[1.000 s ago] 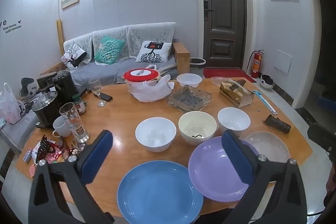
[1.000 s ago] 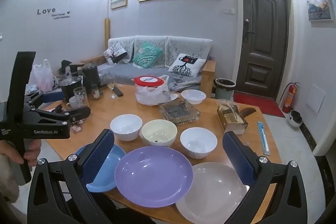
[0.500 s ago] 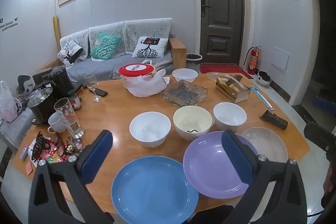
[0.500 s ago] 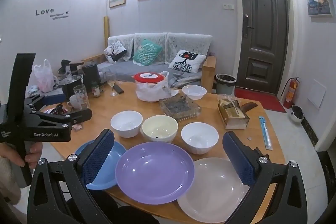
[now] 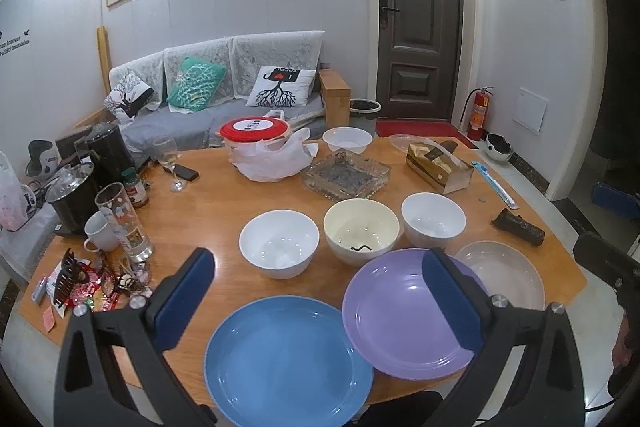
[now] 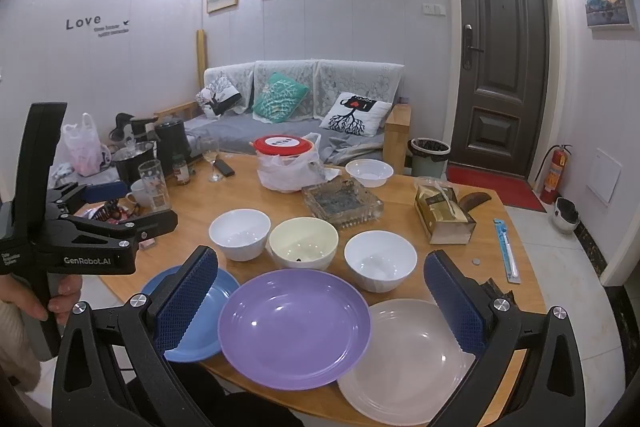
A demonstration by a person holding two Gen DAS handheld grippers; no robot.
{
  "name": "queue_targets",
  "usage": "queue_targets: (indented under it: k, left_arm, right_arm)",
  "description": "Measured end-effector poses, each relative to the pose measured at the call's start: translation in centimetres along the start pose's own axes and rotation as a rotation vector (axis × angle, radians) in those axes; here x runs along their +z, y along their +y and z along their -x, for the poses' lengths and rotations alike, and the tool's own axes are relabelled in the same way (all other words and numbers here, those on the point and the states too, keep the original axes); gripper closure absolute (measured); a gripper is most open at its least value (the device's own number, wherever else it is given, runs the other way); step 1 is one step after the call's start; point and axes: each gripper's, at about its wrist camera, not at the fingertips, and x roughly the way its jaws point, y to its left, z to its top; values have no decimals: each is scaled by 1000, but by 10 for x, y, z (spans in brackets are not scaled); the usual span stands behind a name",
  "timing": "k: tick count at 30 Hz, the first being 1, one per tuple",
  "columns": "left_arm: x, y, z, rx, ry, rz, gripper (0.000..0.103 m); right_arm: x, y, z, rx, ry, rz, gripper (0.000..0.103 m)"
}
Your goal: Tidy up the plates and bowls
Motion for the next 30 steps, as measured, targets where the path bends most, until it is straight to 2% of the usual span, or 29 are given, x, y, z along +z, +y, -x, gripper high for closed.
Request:
queue_targets:
  k: [30]
  left_arm:
    - [3, 9, -2, -1, -13, 16, 0]
  right_arm:
    - [-3, -1, -5, 2, 5, 0, 1]
